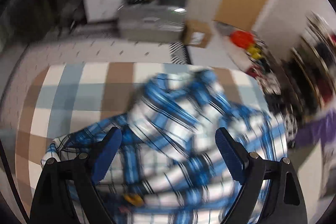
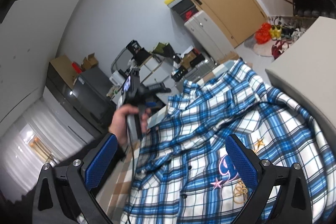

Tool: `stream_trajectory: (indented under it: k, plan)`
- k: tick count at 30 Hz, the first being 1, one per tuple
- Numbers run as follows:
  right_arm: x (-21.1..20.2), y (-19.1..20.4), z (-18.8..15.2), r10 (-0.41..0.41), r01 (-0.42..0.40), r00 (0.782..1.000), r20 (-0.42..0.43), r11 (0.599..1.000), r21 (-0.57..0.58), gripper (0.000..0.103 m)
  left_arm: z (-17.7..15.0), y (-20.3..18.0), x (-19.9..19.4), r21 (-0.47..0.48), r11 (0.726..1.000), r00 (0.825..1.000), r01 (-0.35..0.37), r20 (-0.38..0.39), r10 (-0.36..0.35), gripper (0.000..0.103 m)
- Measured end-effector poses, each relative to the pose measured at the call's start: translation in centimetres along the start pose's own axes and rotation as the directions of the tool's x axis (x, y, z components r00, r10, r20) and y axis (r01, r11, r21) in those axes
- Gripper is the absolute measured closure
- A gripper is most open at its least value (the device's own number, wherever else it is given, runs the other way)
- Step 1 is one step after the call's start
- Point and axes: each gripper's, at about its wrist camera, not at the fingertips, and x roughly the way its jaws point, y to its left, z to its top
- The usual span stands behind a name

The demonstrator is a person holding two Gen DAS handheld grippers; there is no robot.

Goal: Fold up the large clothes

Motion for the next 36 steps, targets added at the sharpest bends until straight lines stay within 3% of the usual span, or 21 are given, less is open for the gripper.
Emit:
stream_trajectory:
  k: [4, 8, 9, 10, 11, 12, 13, 20, 28, 31, 34, 36]
  plan:
    - [1.1, -0.6, -0.2, -0.02, 0.018, 0.999, -0.044, 0.999, -0.026, 0.0, 2.1, 0.3, 3.1, -0.031, 0.998, 0.998, -0.06, -0.023, 0.06, 0.015]
    - [1.9, -1.2, -0.4, -0.035, 0.032, 0.997, -0.073, 0.999, -0.04, 0.0, 3.1, -0.8, 7.5, 0.003, 0.998, 0.997, -0.057, -0.059, 0.057, 0.016]
    - [2.1, -1.2, -0.5, -0.034, 0.03, 0.996, -0.08, 0.999, -0.044, 0.0, 3.3, -0.3, 7.3, 0.007, 0.998, 0.996, -0.064, -0.068, 0.064, 0.02]
    - [2.4, -1.2, -0.6, -0.037, 0.033, 0.995, -0.089, 0.998, -0.053, 0.0, 3.5, 0.3, 6.8, 0.014, 0.996, 0.993, -0.085, -0.084, 0.085, 0.047]
    - [2.5, -1.2, -0.6, -0.043, 0.037, 0.995, -0.095, 0.997, -0.063, 0.0, 3.3, 0.3, 8.4, 0.027, 0.994, 0.986, -0.109, -0.125, 0.111, 0.068]
    - [2.7, -1.1, -0.8, -0.049, 0.041, 0.994, -0.103, 0.996, -0.076, 0.0, 3.2, 1.0, 8.1, 0.032, 0.993, 0.981, -0.113, -0.157, 0.117, 0.098]
    - [3.0, -1.1, -0.9, -0.054, 0.045, 0.992, -0.111, 0.995, -0.09, 0.0, 3.0, 1.8, 7.6, 0.031, 0.993, 0.978, -0.116, -0.17, 0.119, 0.099]
    - [2.5, -0.8, -0.9, -0.033, 0.024, 0.993, -0.112, 0.996, -0.081, 0.0, 0.7, 2.0, 2.9, 0.035, 0.999, 0.997, -0.039, -0.068, 0.041, 0.102]
    - [0.8, 2.4, -1.2, -0.003, -0.004, 0.999, -0.037, 0.981, -0.192, 0.0, -4.7, -1.1, -3.7, 0.245, 0.968, 0.998, 0.049, 0.033, -0.059, 0.102]
    - [0.9, 3.1, -1.6, -0.029, 0.022, 0.999, -0.026, 0.974, -0.226, 0.0, -6.5, -0.2, -3.7, 0.244, 0.966, 0.996, 0.08, 0.018, -0.087, 0.102]
    - [1.4, 3.2, -1.6, -0.062, 0.055, 0.998, -0.022, 0.971, -0.233, 0.0, -8.9, 2.4, -3.6, 0.167, 0.974, 0.987, 0.15, 0.025, -0.156, 0.102]
    - [2.1, 3.3, -1.3, -0.108, 0.099, 0.994, -0.022, 0.964, -0.247, 0.0, -9.3, 2.9, -3.3, 0.164, 0.973, 0.985, 0.16, 0.031, -0.167, 0.102]
